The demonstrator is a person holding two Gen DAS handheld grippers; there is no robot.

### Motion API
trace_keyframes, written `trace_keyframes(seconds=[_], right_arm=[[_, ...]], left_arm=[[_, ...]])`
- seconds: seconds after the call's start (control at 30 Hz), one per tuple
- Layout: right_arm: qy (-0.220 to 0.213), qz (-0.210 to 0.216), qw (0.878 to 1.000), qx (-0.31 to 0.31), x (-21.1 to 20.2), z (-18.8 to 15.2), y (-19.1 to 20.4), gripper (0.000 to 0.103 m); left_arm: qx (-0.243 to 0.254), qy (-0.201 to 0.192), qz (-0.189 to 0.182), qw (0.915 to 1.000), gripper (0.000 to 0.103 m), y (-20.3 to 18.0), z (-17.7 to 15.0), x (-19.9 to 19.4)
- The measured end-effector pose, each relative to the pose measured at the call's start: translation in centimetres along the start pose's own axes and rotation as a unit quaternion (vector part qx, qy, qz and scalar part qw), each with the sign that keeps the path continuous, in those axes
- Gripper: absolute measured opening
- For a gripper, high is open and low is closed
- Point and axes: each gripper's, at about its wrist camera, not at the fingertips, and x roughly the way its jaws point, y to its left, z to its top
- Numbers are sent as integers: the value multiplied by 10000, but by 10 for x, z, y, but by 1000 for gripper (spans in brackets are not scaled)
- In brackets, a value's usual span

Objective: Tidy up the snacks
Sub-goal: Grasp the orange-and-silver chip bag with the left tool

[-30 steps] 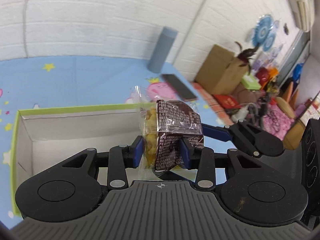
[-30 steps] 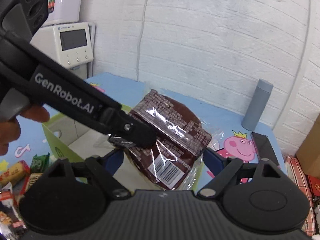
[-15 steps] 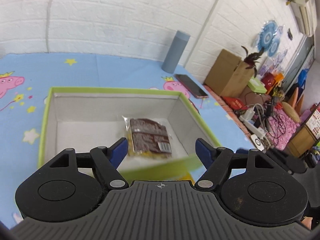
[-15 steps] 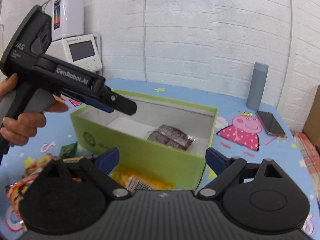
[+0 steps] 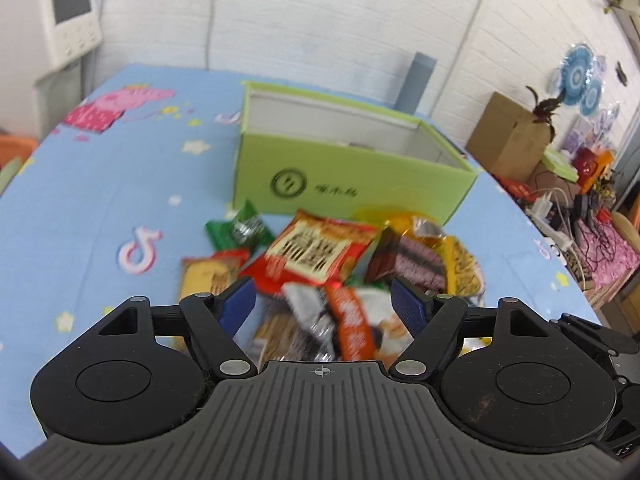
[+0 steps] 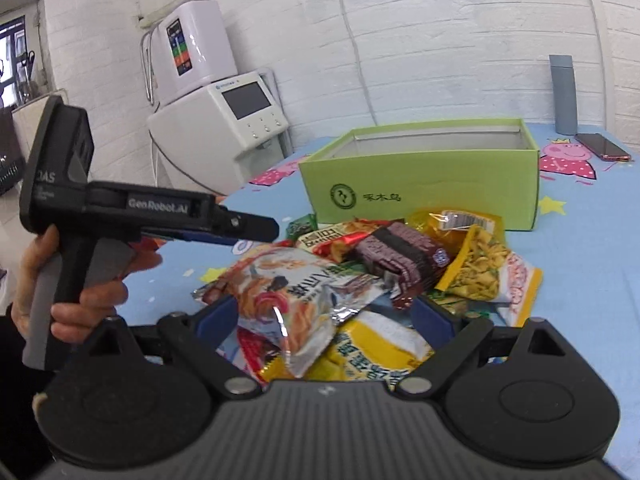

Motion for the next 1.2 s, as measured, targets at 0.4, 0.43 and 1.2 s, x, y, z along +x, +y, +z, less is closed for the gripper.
trace_keyframes(seconds=[0.4,0.43,1.2], right_arm=[[388,-143,9990,-175,49,-1,32,94],[381,-156,9990,-180,48,0,35,94],[707,100,9955,-625,35,-39,118,93]], left_arm=[[-398,363,-1176,9916,45,22,-15,12],[-461,344,-1208,9910,42,25,-17,10],[-1041,246,-520,9929,69,87,-87,-57]])
